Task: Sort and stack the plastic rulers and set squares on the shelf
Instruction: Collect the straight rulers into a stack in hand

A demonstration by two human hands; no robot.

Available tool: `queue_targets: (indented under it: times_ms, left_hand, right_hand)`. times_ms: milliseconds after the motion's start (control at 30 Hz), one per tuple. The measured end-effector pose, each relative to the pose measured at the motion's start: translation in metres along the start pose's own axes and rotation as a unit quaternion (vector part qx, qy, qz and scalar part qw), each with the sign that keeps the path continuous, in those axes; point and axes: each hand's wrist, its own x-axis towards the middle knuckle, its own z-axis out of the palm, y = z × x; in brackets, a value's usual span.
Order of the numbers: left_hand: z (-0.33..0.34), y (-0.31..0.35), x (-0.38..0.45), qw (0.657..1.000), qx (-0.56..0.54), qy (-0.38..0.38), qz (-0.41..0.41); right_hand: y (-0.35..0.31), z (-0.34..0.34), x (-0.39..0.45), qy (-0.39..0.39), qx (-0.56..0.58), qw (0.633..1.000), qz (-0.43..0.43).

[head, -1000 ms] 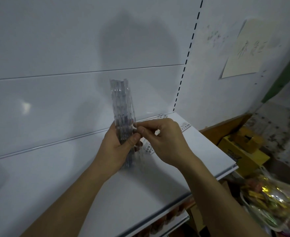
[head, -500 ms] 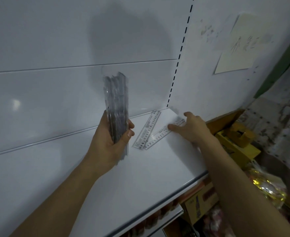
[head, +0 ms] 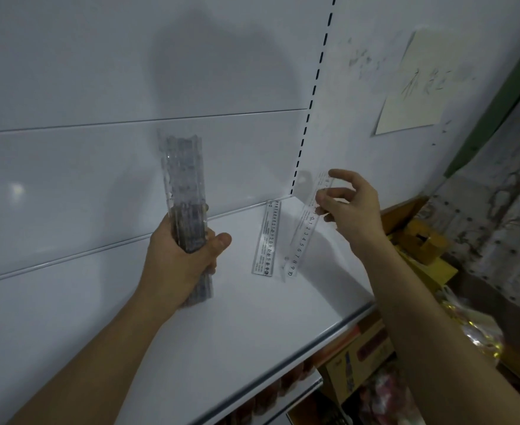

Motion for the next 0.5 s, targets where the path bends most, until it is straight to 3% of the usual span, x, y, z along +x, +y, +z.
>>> queue_targets:
  times_ms: [67,200,267,500]
  left_hand:
    - [0.001,0.002,-0.001,0.999,-0.036,0.002,-0.027]
    - [0.002,0.009,-0.006,0.983,-0.13,-0.043,-0.123]
    - [0.002,0.012,-0.007,0.973,-0.153,-0.062,-0.162]
    - [-0.004,0.017,-0.012,0.946,-0.201,-0.164,-0.194]
  right_hand:
    - [-0.016,0.004,-0.008,-0.001,0.004,1.0,-0.023]
    - [-0.046,0.023,-0.031,-0.159,0.141,0.977,-0.006]
    - [-0.053,0.04,-0.04,-0.202,0.152,0.967,-0.013]
    - [-0.043,0.083,-0.048,-0.217,0.1,0.966,-0.1]
